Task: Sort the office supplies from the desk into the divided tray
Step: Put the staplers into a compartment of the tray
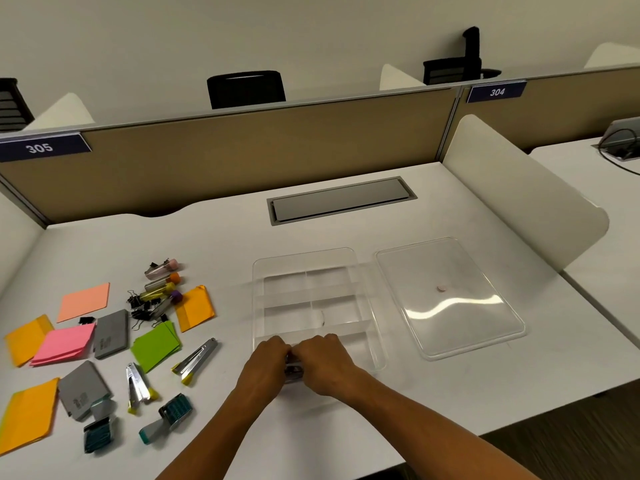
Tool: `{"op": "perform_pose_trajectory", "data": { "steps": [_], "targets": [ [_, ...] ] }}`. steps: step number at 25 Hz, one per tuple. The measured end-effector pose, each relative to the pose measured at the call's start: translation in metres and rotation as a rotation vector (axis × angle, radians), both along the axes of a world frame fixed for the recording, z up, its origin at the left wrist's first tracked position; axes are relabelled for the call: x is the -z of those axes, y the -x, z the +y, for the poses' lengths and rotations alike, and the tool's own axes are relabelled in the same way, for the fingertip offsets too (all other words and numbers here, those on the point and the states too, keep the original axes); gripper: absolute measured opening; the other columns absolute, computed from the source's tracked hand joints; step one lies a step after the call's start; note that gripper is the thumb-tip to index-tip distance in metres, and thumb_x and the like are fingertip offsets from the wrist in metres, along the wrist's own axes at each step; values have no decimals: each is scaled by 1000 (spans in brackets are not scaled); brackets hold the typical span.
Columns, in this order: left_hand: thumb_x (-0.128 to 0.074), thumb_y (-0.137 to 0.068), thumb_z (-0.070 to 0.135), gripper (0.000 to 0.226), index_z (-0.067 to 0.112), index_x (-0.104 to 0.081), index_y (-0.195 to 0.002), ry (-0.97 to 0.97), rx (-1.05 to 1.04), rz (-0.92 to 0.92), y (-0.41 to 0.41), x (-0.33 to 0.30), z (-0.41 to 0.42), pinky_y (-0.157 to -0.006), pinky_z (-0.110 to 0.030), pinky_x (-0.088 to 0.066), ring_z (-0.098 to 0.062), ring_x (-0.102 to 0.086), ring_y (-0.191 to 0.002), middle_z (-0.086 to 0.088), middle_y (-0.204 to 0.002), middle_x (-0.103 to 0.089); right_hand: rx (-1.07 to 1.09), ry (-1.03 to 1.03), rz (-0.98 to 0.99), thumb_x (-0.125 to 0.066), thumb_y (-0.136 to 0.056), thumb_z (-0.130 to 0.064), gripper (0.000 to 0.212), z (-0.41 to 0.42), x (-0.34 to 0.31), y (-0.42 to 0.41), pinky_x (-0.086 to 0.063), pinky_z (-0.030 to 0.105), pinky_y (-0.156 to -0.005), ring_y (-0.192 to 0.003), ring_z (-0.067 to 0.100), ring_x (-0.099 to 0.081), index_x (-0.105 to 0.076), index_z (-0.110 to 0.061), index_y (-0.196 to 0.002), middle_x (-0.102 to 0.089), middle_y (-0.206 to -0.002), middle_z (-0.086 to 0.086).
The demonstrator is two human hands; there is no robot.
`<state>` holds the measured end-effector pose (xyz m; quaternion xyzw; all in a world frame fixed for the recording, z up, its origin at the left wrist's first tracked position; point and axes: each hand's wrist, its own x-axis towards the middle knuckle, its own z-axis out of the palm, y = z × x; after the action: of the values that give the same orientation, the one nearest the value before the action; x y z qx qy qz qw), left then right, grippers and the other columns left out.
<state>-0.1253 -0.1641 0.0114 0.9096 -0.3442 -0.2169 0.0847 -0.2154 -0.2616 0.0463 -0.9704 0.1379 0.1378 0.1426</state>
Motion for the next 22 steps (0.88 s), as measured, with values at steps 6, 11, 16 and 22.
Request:
{"op": "perform_pose_trajectory", "data": {
  "steps": [6, 11, 16, 22],
  "targets": [
    [-70, -86, 31, 39, 22, -56, -122, -83, 48, -75, -4, -2, -1, -93, -26, -47, -18, -62, -107, -1, -122, -62, 28, -47, -38, -62, -93, -23, 33, -4, -4, -3, -40, 42, -106, -105, 26, -65, -61, -21, -126, -70, -117, 5],
    [-72, -83, 31, 48, 23, -49, -125, -91, 137, -134, -8, -4, -1, -94, -28, -47, -17, -59, -111, 1, -127, -56, 60, -105, -36, -62, -94, -21, 34, -3, -4, -5, -45, 41, -103, -104, 27, -66, -62, -18, -128, -69, -120, 7],
    [-70, -85, 31, 44, 20, -50, -123, -67, 128, -131, -7, -7, -1, -92, -25, -48, -18, -63, -103, 1, -122, -57, 51, -117, -47, -61, -93, -17, 34, -3, -9, -6, -49, 40, -99, -101, 28, -67, -63, -17, -127, -70, -118, 8],
    [-73, -83, 24, 48, 15, -50, -124, -114, 159, -124, -7, -6, 3, -82, -23, -47, -18, -61, -94, -6, -126, -46, -91, 50, 36, -54, -97, -21, 22, -1, -4, -1, -43, 40, -94, -95, 27, -62, -65, -12, -114, -70, -105, 10]
  ]
}}
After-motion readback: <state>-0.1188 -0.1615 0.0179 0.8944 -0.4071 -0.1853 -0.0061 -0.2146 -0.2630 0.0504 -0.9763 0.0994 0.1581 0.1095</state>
